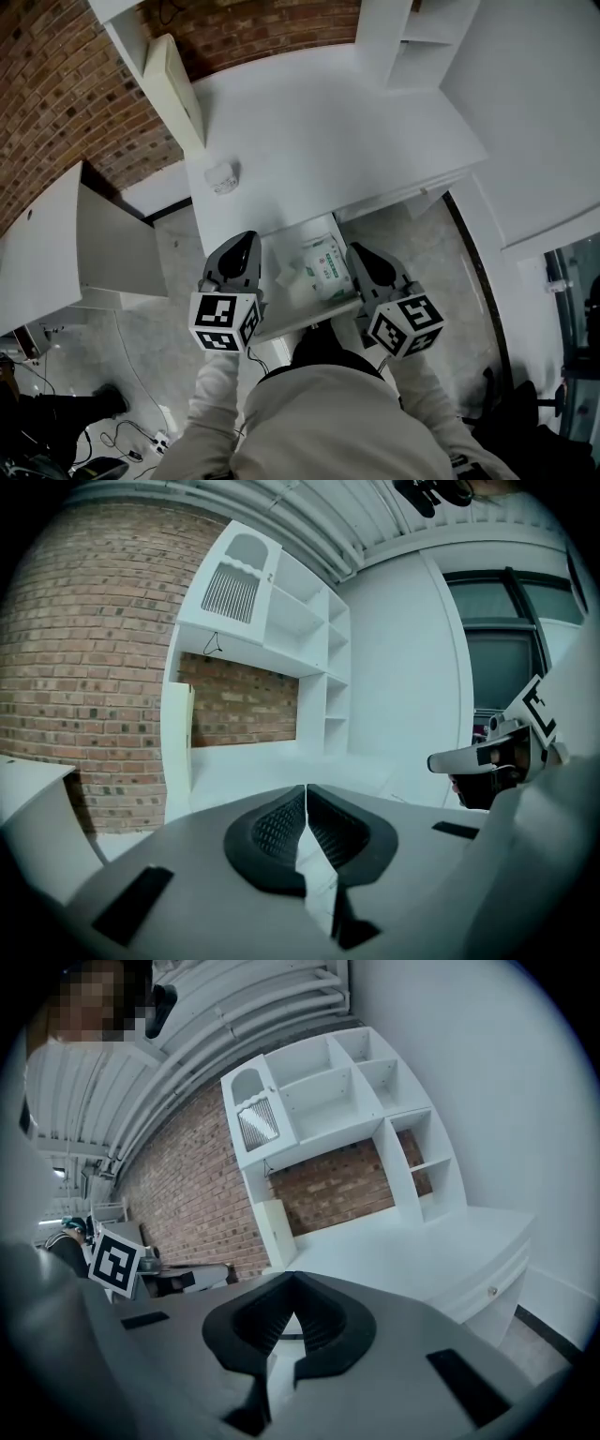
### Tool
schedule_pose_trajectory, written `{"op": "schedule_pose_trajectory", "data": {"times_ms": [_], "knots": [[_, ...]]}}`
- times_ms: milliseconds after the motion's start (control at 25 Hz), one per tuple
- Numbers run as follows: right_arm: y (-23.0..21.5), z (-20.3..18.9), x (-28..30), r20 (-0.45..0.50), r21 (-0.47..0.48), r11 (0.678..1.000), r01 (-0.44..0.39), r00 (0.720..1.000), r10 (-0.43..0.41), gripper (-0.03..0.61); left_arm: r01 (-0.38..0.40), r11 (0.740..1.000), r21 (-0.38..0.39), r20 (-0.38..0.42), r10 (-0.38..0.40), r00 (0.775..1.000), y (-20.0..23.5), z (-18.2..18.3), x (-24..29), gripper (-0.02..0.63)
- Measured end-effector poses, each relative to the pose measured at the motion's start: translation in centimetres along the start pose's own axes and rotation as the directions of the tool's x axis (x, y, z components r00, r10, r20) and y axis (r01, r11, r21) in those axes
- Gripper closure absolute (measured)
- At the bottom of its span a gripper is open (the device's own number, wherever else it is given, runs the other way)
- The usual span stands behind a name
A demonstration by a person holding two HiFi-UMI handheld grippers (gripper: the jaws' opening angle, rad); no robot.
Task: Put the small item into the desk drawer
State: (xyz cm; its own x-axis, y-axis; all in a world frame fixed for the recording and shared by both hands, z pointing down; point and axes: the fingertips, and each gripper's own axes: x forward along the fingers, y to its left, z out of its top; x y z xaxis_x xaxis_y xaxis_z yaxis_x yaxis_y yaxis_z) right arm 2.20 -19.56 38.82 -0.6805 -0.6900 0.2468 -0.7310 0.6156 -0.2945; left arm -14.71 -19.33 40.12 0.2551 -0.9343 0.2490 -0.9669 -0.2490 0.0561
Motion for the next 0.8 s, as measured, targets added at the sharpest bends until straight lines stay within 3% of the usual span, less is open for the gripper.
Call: {"op": "schedule_pose_trajectory", "data": {"times_ms": [400, 800], "knots": [[1.2, 0.5, -1.4, 0.037, -0.046, 0.999, 0.003, 0.999, -0.001, 0.551, -0.014, 1.000, -0.022, 0.047, 0.015, 0.999, 0.1, 0.8, -3.2, 0.591], [1.4, 0.5, -1.7, 0.034, -0.069, 0.998, 0.007, 0.999, -0.004, 0.551, -0.031, 0.999, -0.010, 0.040, 0.031, 0.999, 0.1, 0.5, -4.4, 0.591]]}}
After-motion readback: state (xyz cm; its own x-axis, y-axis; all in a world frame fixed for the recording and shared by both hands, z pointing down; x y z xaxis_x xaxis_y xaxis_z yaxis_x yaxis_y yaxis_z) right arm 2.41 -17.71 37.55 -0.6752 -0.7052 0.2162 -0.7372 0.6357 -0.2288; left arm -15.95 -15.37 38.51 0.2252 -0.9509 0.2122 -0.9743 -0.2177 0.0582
